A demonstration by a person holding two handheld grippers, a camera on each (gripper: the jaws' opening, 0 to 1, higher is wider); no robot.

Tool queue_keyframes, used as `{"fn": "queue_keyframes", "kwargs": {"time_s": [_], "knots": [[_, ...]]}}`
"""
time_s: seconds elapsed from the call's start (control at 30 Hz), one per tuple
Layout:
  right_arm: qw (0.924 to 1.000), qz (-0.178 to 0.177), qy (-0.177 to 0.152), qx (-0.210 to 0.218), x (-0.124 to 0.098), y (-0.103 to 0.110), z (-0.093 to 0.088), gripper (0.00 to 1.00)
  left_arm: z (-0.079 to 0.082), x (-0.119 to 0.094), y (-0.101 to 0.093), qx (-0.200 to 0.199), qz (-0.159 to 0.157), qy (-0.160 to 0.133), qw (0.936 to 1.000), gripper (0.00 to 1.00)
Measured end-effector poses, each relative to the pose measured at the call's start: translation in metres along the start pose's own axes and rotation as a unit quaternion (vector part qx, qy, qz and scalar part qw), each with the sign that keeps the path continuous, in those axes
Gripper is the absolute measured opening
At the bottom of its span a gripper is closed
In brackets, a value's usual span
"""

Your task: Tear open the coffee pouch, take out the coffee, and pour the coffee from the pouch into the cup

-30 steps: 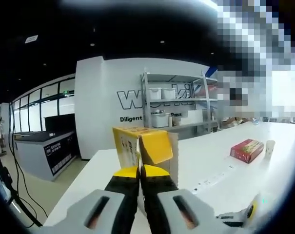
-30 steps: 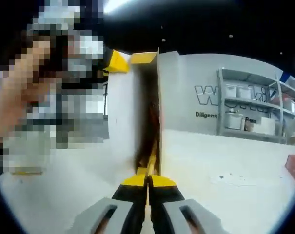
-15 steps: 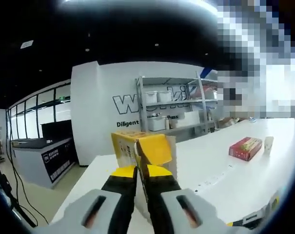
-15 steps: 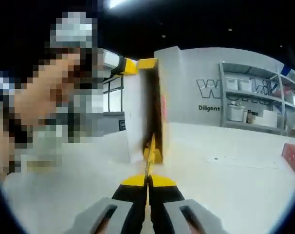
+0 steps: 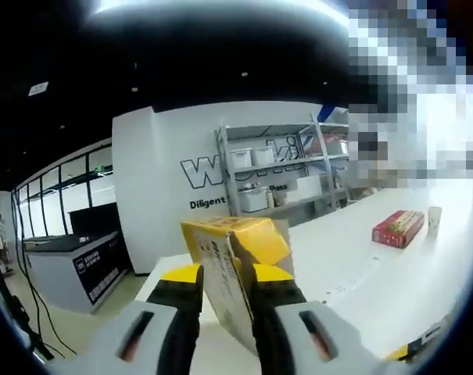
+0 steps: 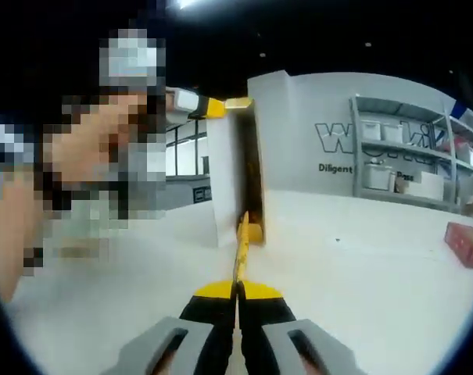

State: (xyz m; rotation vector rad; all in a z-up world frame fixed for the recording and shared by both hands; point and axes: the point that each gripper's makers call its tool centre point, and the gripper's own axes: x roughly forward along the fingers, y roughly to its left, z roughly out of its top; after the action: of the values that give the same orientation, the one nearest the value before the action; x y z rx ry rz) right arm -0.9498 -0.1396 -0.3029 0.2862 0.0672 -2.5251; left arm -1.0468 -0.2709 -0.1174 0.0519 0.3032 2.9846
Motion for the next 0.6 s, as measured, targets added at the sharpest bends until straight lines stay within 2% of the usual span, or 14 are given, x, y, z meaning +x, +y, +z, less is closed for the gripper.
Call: {"fn": "queue_keyframes", "kwargs": {"time_s": [0.17,0.27,0.37,0.5,0.6], "knots": [[1.0000,0.007,0.007,0.000,-0.007,0.002,-0.005,0.02,0.004,-0.003,0.005,0.003,-0.005,0.007,1.0000,0.31],[0.9999,0.009,0.011,0.001,-0.011,0.001,-0.007,0.02,0.009,-0.012,-0.003,0.008,-0.012,0.006,0.9999,0.32],[0.9998,0.017,0.010,0.002,-0.016,0.003,-0.007,0.02,0.018,-0.036,-0.017,0.013,-0.019,-0.014,0.9996,0.33],[0.9990,0.040,0.014,-0.010,-0.024,0.010,-0.010,0.02,0.009,-0.070,-0.040,0.013,-0.034,-0.016,0.9992,0.32],[0.9981,0.057,0.015,-0.017,-0.033,0.014,-0.013,0.02,0.006,-0.107,-0.061,0.009,-0.050,-0.031,0.9982,0.32]]}}
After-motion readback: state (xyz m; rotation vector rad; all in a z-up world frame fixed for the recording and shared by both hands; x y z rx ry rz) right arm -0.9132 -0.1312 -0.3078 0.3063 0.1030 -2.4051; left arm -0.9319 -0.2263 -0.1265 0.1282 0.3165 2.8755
